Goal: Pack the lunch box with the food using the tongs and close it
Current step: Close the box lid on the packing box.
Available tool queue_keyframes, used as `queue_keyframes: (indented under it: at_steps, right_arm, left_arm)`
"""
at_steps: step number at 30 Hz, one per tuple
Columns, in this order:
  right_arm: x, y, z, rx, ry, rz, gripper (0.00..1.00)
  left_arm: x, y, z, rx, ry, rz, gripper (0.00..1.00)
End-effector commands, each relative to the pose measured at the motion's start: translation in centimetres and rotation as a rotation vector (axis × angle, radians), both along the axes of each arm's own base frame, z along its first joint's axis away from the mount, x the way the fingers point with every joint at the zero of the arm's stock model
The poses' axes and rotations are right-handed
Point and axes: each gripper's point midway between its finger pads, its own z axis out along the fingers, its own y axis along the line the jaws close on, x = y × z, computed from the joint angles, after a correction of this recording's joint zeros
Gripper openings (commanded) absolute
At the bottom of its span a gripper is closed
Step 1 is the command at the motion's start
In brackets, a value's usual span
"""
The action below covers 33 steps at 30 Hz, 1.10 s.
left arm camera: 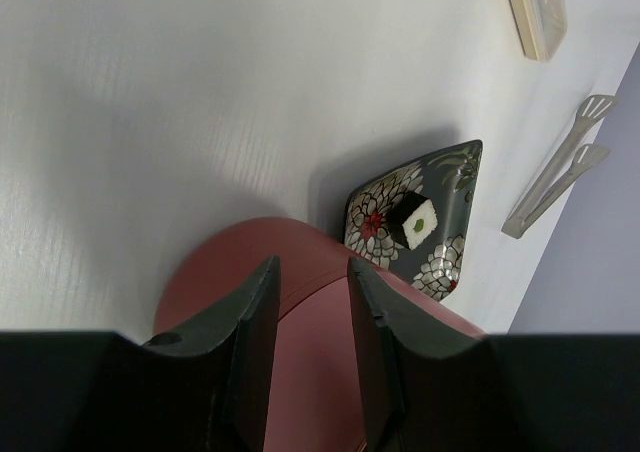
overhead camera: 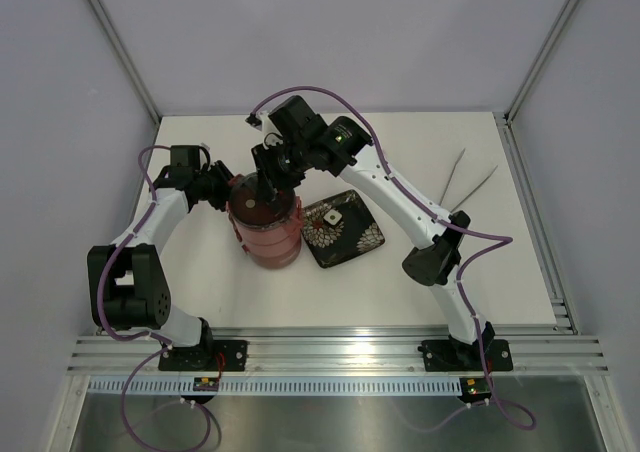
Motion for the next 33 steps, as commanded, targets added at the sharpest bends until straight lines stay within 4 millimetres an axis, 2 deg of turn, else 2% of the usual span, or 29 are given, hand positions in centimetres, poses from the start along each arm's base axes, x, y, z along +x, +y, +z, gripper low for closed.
queue_keyframes:
  at_steps: [1, 9, 13, 17, 19, 23, 28, 30, 33]
  right_arm:
    - [-1.0, -0.9, -1.2, -0.077, 0.011, -0.012, 0.0]
    - [0.1, -2.2, -4.6, -0.203, 0.002, -0.061, 0.0]
    - [0.1, -2.2, -4.8, -0.208, -0.008, -0.041, 0.0]
    - [-0.4, -1.1, -4.0, -0.148, 0.0, 0.01, 0.0]
    - [-1.3, -0.5, -3.6, -0.109, 0.03, 0.048, 0.02]
    - [-1.9, -0.3, -3.7, -0.086, 0.034, 0.098, 0.16]
    - [-1.5, -0.9, -4.0, -0.12, -0.016, 0.119, 0.25]
    - [-1.3, -1.0, -3.8, -0.117, -0.019, 0.109, 0.38]
    - [-1.1, -0.9, -3.6, -0.116, -0.022, 0.09, 0.5]
  left_arm:
    - [0.1, -0.3, 1.1, -0.007, -0.035, -0.011, 0.36]
    - [0.0, -0.4, 1.0, -0.006, -0.032, -0.018, 0.36]
    - [0.0, -0.3, 0.9, -0.004, -0.031, -0.018, 0.36]
    - [-0.1, -0.3, 1.0, -0.004, -0.031, -0.018, 0.36]
    - [-0.2, -0.3, 0.8, -0.004, -0.028, -0.018, 0.36]
    - [-0.2, -0.3, 0.9, -0.004, -0.03, -0.02, 0.36]
    - [-0.3, -0.4, 0.9, -0.005, -0.03, -0.024, 0.36]
    - [-0.3, -0.3, 0.9, -0.004, -0.031, -0.025, 0.36]
    - [-0.3, -0.4, 1.0, -0.003, -0.032, -0.028, 0.36]
